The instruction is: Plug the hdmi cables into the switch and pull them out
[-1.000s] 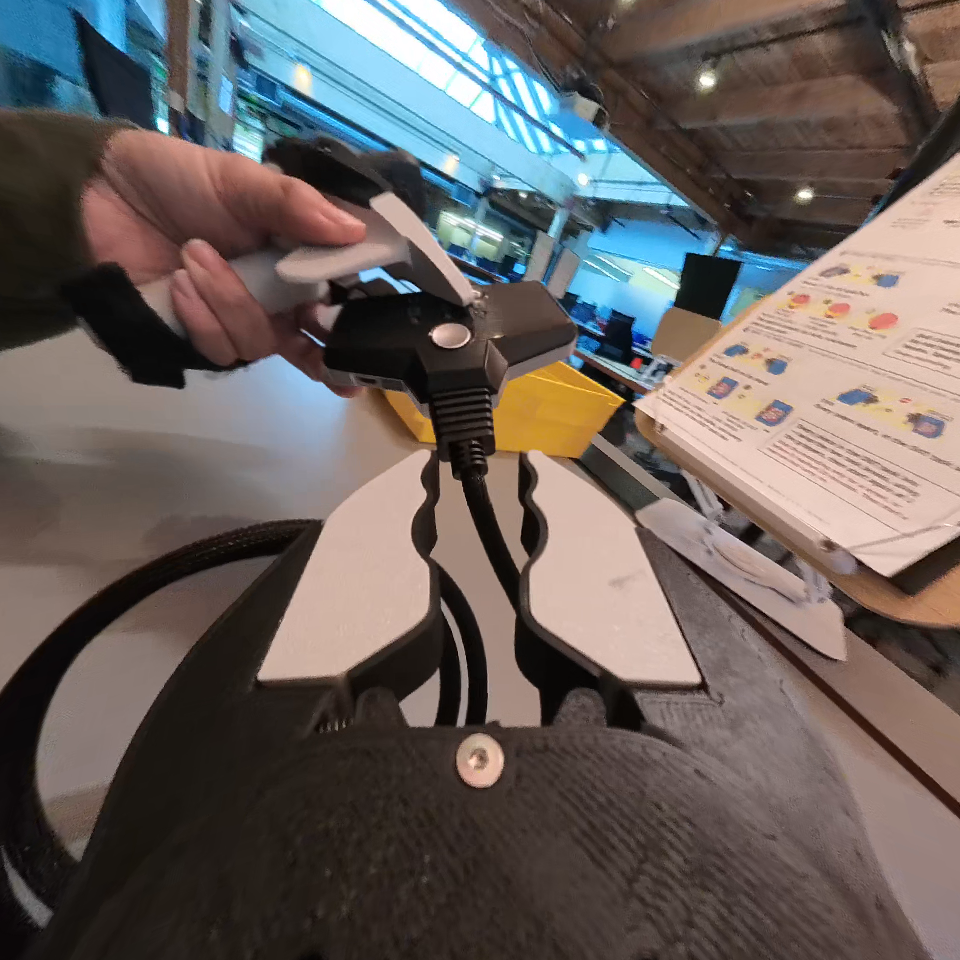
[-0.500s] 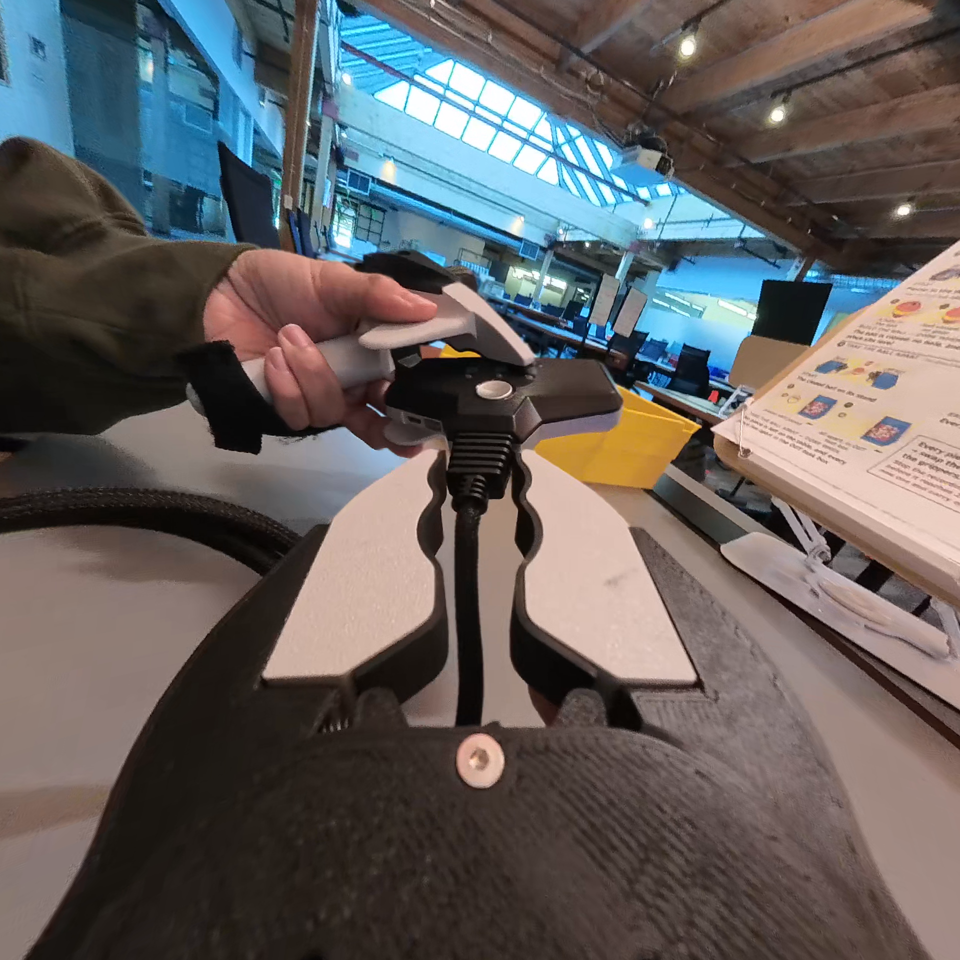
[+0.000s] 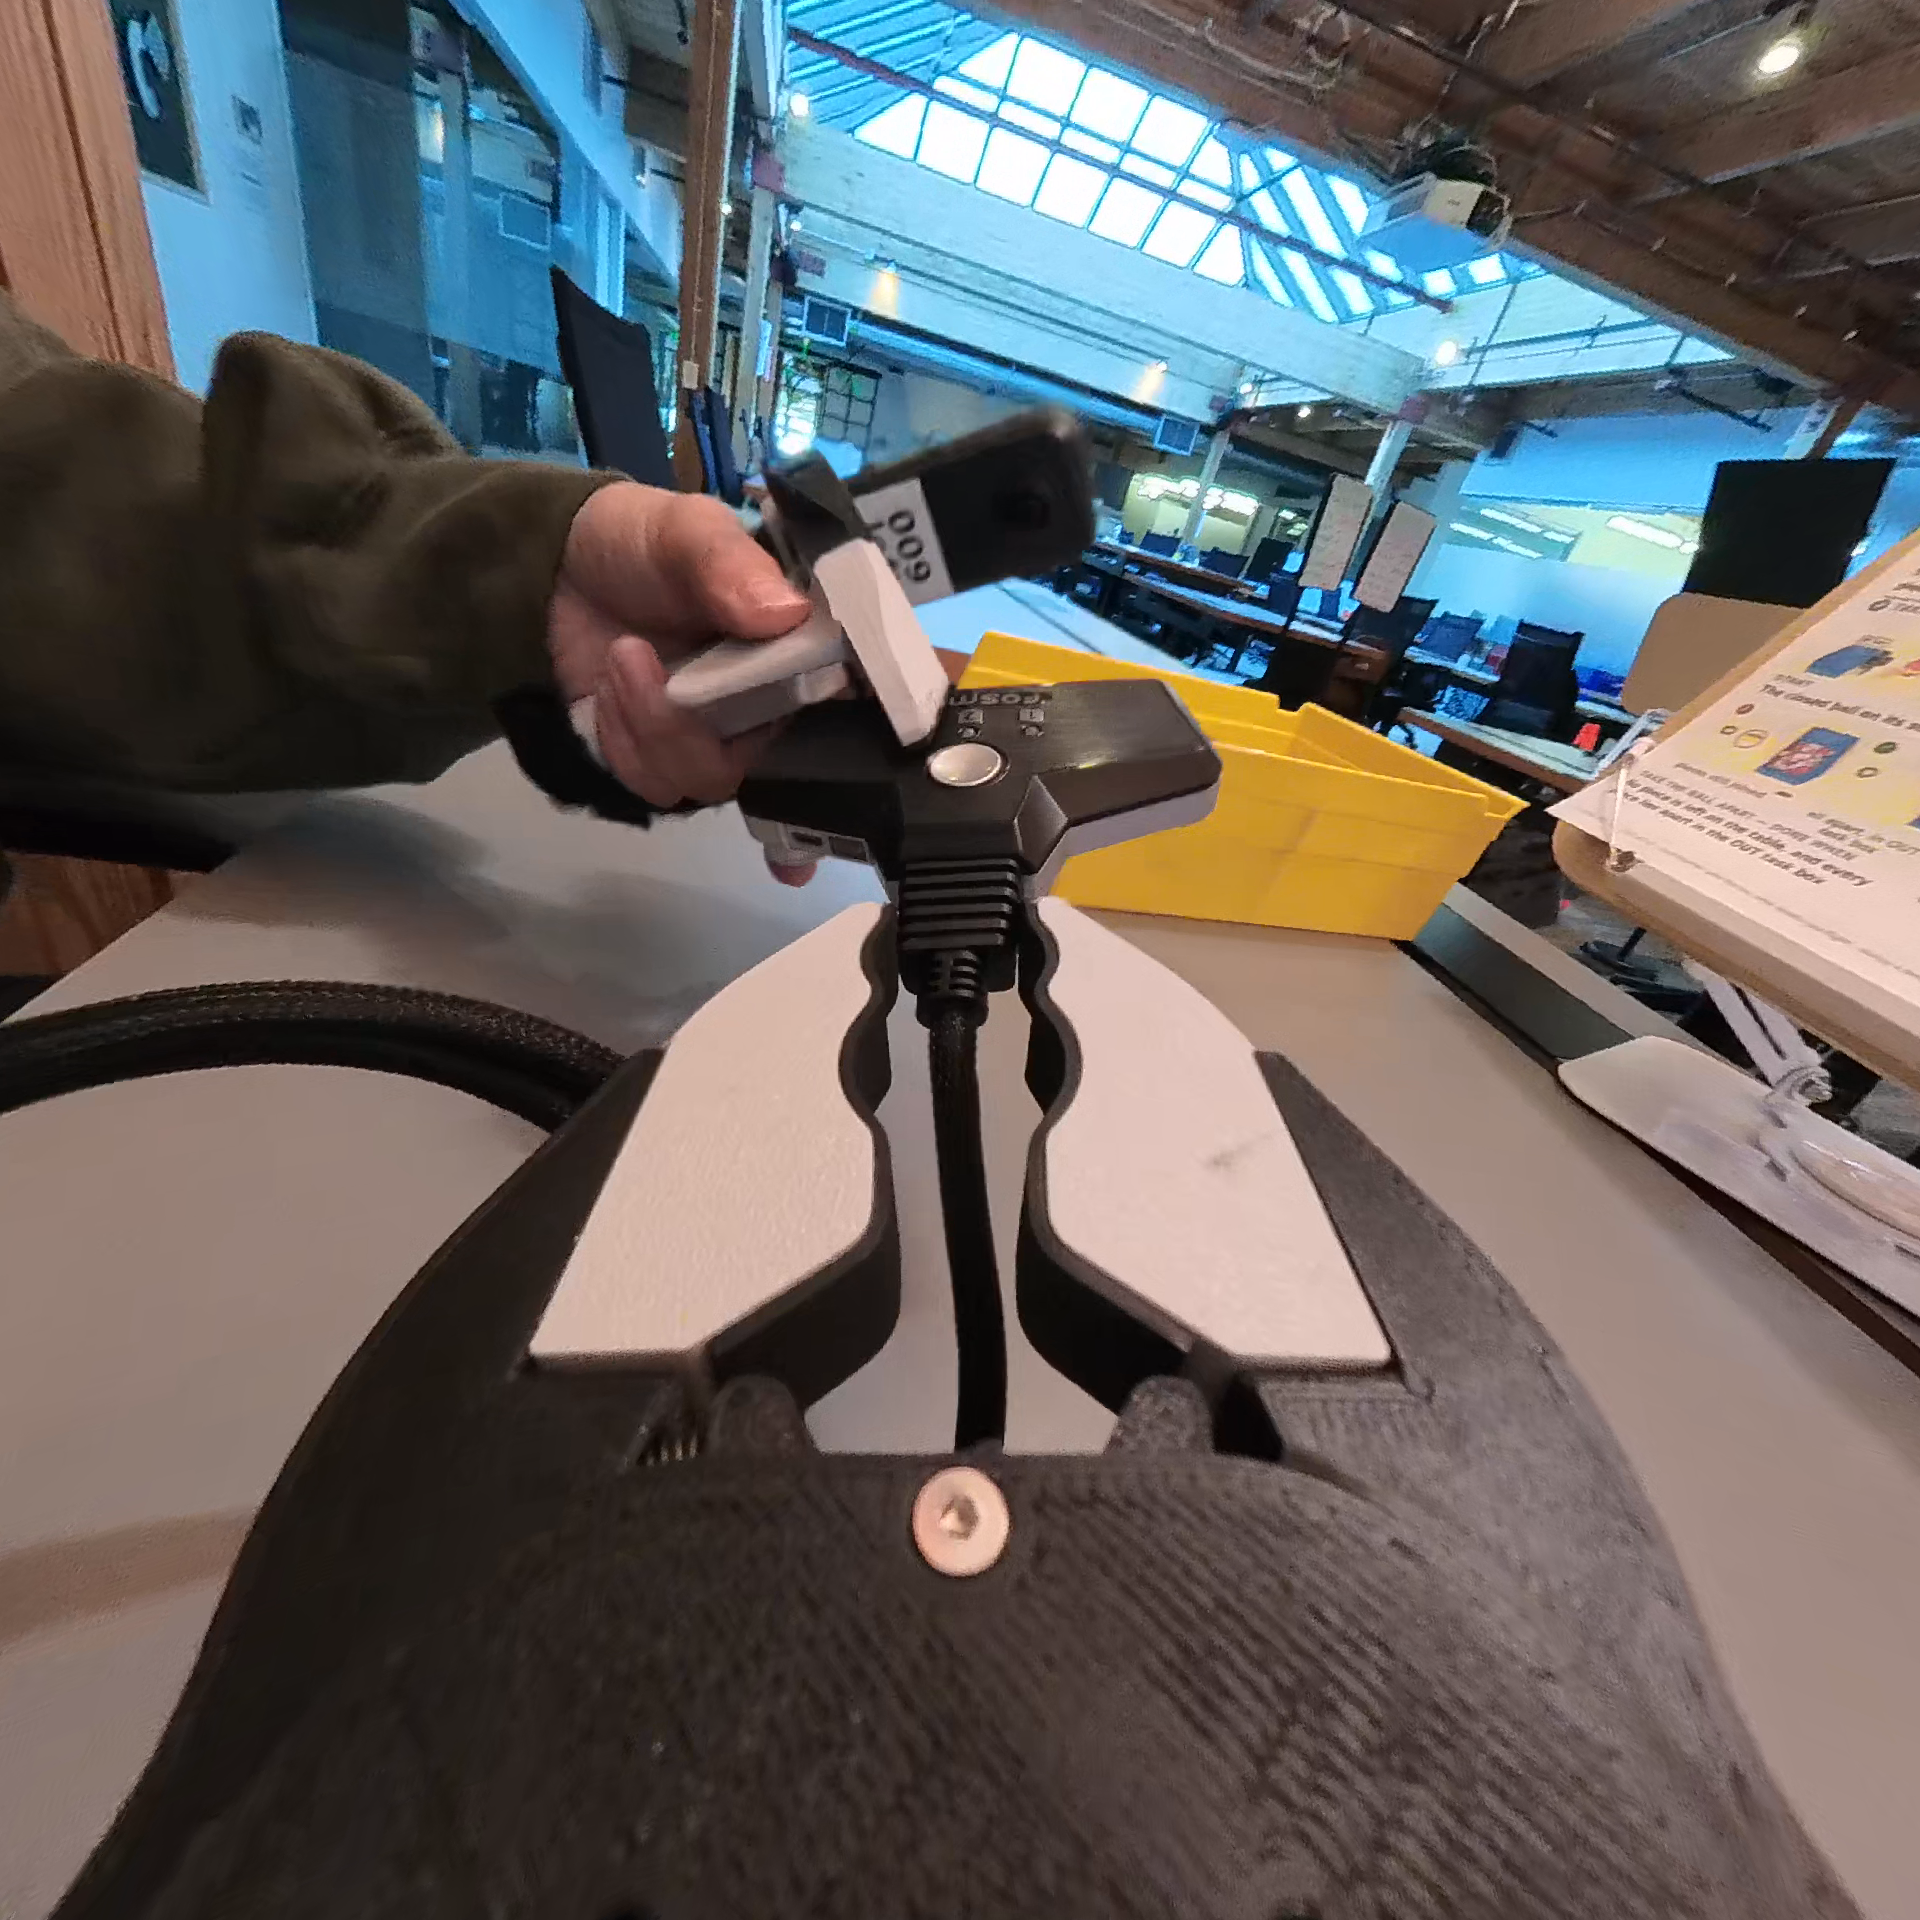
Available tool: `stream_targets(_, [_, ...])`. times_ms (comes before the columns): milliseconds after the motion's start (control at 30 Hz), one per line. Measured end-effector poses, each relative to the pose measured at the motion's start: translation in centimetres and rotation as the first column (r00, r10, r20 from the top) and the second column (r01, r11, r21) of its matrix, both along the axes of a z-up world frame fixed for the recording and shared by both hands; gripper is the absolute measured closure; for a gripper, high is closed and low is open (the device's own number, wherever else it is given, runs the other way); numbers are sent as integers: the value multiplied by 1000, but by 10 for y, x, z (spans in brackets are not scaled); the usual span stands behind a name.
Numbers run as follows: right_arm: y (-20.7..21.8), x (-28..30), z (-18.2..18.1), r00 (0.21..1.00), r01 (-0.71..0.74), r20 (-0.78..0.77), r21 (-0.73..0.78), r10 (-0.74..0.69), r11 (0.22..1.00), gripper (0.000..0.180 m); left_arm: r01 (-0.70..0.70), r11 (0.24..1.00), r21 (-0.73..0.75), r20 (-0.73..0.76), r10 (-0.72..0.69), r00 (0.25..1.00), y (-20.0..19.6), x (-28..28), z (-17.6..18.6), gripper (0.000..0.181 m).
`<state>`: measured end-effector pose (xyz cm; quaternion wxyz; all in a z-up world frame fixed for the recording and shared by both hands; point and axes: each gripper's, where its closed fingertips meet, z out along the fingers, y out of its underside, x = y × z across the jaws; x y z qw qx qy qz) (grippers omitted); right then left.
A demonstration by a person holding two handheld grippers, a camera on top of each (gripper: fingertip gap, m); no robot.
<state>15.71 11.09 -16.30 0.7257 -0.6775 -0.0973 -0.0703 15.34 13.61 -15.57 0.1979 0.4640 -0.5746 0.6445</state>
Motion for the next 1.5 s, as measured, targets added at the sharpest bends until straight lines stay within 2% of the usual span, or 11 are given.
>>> stream_targets(133, [0,4,3,999,36,-1,25,-36,999,158,-140,962,-235,-117,115,986,2,9,1,160])
stream_targets(267, [-1,6,5,999,53,-2,41,-53,998,158,-286,890,-354,-217,219,951,3,14,-3,160])
stream_targets(433, [1,11,5,989,130,68,66,-134,989,151,-378,860,-343,-234,312,921,2,19,-3,160])
stream_targets(500, [1,9,5,990,114,74,66,-119,991,157,-391,854,-342,-231,327,916,2,20,-1,160])
stream_targets(733, [-1,11,7,992,113,50,76,-117,991,158,-415,835,-362,-225,354,908,1,22,3,160])
stream_targets(1100, [1,14,5,989,108,-109,24,-105,994,157,-429,827,-364,-216,372,902,2,26,3,160])
stream_targets(1200, [0,14,4,985,93,-148,8,-90,996,157,-394,859,-327,-143,367,919,1,24,4,160])
stream_targets(1267, [-2,15,6,980,72,-189,24,-66,997,157,-376,889,-261,-39,379,924,4,23,8,157])
stream_targets(1367, [-12,21,12,966,60,-254,77,-38,995,157,-453,878,-155,199,477,856,31,25,29,155])
stream_targets(1500, [-19,26,14,959,53,-282,104,-22,993,157,-500,865,42,479,422,770,58,15,48,153])
